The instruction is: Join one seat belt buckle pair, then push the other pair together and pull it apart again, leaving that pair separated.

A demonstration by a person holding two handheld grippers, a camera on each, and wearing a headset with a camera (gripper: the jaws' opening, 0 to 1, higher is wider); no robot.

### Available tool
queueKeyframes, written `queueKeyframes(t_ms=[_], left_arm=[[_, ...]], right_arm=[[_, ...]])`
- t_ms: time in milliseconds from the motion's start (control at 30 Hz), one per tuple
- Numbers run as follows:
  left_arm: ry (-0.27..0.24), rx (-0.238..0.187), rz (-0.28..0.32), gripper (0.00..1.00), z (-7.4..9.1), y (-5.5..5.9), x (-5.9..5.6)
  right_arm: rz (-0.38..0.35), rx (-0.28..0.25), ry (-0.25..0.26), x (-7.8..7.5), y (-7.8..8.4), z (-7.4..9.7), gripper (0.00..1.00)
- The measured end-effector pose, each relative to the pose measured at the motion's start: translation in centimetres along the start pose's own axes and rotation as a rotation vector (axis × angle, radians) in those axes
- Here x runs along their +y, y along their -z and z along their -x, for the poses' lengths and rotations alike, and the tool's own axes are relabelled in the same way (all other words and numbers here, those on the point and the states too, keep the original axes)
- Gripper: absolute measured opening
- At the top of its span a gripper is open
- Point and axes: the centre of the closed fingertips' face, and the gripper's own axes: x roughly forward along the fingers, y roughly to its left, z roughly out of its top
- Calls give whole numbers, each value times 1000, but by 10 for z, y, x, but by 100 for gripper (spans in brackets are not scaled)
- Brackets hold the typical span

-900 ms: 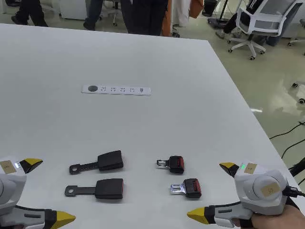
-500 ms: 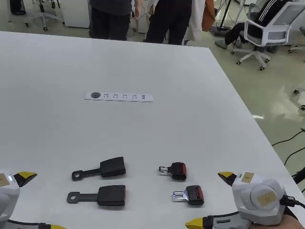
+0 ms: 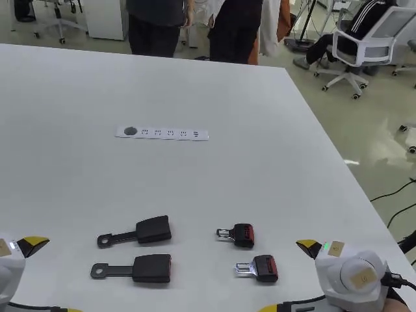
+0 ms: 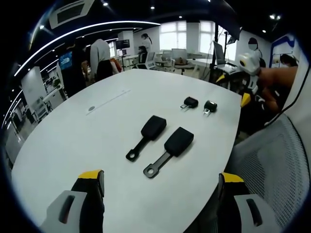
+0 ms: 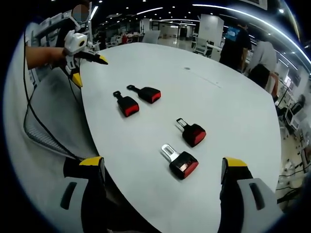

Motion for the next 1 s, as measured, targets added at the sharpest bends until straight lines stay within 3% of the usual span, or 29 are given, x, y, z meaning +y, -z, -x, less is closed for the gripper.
queueKeyframes(t_ms=[1000], left_arm=[[-6, 7, 0, 100, -1, 2, 5]], right_arm=[[-9, 5, -4, -3, -1, -5, 95]])
